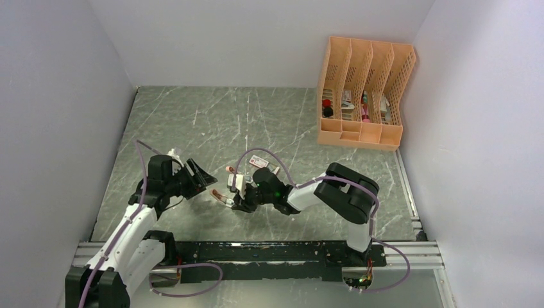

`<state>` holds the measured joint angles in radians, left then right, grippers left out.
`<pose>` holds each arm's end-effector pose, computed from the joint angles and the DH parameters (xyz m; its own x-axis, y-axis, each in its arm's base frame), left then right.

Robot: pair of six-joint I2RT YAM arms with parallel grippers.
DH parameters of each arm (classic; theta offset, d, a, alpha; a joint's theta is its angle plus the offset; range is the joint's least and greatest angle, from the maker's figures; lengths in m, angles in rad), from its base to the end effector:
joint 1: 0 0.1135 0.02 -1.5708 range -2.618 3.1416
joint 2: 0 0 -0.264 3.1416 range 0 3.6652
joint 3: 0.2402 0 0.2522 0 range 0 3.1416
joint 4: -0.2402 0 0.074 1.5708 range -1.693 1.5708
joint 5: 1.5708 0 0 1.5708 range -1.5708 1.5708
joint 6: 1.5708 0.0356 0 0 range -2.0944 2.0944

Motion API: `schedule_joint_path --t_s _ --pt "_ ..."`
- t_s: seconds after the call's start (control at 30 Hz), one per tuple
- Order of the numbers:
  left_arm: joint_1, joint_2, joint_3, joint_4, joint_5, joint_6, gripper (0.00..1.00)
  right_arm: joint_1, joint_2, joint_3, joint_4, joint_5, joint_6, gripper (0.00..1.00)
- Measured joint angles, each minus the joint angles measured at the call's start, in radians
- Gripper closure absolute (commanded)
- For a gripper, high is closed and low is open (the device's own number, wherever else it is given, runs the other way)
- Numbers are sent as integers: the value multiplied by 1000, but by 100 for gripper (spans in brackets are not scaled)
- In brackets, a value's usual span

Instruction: Load the staples into the stapler

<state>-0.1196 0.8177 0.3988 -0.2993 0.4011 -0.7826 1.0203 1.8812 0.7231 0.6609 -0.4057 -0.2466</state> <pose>0.1652 -0.0339 0.1910 -0.7465 -0.5641 -0.3528 -0.1758 0.6786 -0.7131 0.1699 0.3036 0.1137 -0.0065 -0.4394 -0.8983 -0.9963 0.0802 -0.0320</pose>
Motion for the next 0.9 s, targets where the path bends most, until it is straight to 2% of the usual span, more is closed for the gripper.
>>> schedule_joint_path --t_s 0.3,0.9 --pt "-37 38 -8 56 26 -5 42 0 8 11 -1 0 3 91" --pt "-208 73 -7 71 -24 -31 45 0 16 29 -18 2 9 93"
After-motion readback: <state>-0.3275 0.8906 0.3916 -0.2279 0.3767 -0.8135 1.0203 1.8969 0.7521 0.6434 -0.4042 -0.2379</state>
